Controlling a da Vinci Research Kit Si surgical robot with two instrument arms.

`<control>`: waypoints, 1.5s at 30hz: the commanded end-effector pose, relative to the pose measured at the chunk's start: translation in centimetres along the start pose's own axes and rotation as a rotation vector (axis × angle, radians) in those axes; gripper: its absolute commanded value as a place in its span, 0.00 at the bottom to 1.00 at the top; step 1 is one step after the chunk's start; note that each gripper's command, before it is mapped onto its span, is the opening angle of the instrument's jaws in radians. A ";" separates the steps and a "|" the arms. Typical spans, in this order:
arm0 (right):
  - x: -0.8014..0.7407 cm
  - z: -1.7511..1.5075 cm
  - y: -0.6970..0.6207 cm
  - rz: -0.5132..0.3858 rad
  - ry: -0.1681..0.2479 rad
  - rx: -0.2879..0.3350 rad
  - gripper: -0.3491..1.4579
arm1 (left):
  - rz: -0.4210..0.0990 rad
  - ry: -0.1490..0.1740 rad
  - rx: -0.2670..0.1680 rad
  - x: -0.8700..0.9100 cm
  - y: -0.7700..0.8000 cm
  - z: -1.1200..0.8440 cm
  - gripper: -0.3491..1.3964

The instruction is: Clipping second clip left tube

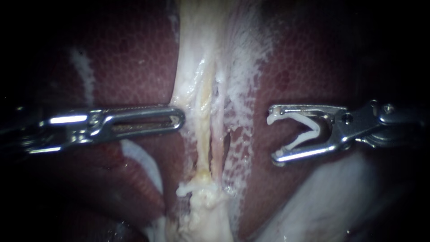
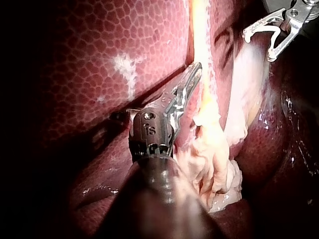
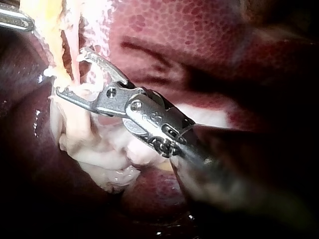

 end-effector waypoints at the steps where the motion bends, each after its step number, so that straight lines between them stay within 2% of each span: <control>1: 0.00 0.00 0.00 0.000 0.000 0.000 0.52 | 0.000 0.000 0.000 0.00 0.00 0.00 0.00; 6: -0.04 0.05 -0.02 -0.009 0.000 0.000 0.52 | -0.001 0.000 0.001 -0.02 -0.02 -0.02 0.00; 14: -0.23 0.37 -0.09 0.094 0.007 0.028 0.52 | -0.014 0.007 0.010 -0.24 -0.03 -0.18 0.00; 21: -0.52 0.82 -0.12 0.164 -0.009 0.068 0.51 | -0.022 0.009 0.010 -0.39 -0.09 -0.31 0.00; 29: -0.81 1.30 -0.11 0.181 -0.035 0.095 0.51 | -0.033 0.002 0.012 -0.47 -0.21 -0.38 0.00; 37: -0.92 1.49 -0.03 0.178 -0.046 0.104 0.51 | -0.029 -0.004 0.013 -0.51 -0.28 -0.41 0.00; 45: -0.93 1.69 0.02 0.172 -0.047 0.120 0.50 | -0.029 -0.007 0.013 -0.52 -0.33 -0.42 0.00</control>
